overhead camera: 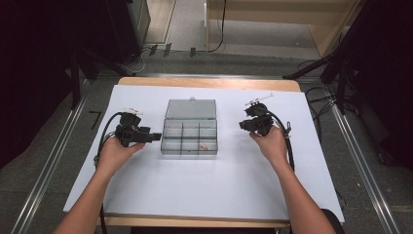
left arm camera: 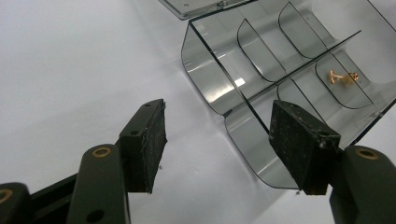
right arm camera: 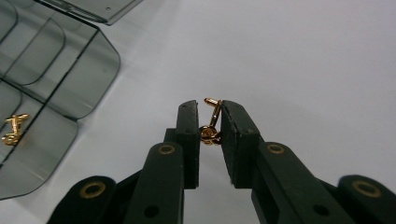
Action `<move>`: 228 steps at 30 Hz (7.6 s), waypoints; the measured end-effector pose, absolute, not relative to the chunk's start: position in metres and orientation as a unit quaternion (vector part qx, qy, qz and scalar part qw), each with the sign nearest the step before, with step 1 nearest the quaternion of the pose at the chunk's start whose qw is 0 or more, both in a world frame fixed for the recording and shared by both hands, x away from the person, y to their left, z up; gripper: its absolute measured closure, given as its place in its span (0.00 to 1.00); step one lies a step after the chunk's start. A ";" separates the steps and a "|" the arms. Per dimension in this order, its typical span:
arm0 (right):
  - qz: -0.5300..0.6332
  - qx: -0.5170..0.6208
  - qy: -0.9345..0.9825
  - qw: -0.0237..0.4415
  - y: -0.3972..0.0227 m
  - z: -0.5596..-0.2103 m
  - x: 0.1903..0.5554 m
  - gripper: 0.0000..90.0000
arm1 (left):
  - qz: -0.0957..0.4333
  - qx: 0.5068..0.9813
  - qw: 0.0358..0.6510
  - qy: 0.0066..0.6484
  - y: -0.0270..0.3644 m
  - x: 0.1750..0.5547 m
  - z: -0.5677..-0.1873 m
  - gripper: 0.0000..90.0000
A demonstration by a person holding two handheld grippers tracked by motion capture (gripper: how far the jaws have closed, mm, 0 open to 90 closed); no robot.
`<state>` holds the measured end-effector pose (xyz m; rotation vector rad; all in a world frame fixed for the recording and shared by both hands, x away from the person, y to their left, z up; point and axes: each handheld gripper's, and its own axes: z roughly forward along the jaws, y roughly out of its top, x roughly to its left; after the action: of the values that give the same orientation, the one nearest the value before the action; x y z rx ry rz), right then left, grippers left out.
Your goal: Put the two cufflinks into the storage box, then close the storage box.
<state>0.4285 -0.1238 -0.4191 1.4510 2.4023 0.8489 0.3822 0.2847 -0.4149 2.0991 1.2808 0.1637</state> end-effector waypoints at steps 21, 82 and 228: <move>0.314 0.442 0.835 0.091 -0.095 -0.410 0.411 0.88 | 0.062 0.804 0.332 0.490 0.284 0.382 -0.415 0.42; 0.314 0.375 0.872 0.034 -0.027 -0.428 0.391 0.88 | 0.062 0.804 0.333 0.488 0.285 0.382 -0.415 0.42; 0.411 0.588 0.695 0.053 -0.039 -0.453 0.471 0.64 | 0.039 0.774 0.312 0.550 0.248 0.484 -0.426 0.49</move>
<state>0.4708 -0.0394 -0.4531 1.7877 2.1121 1.2483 0.4839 0.2484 -0.4257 2.0424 1.4521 0.1020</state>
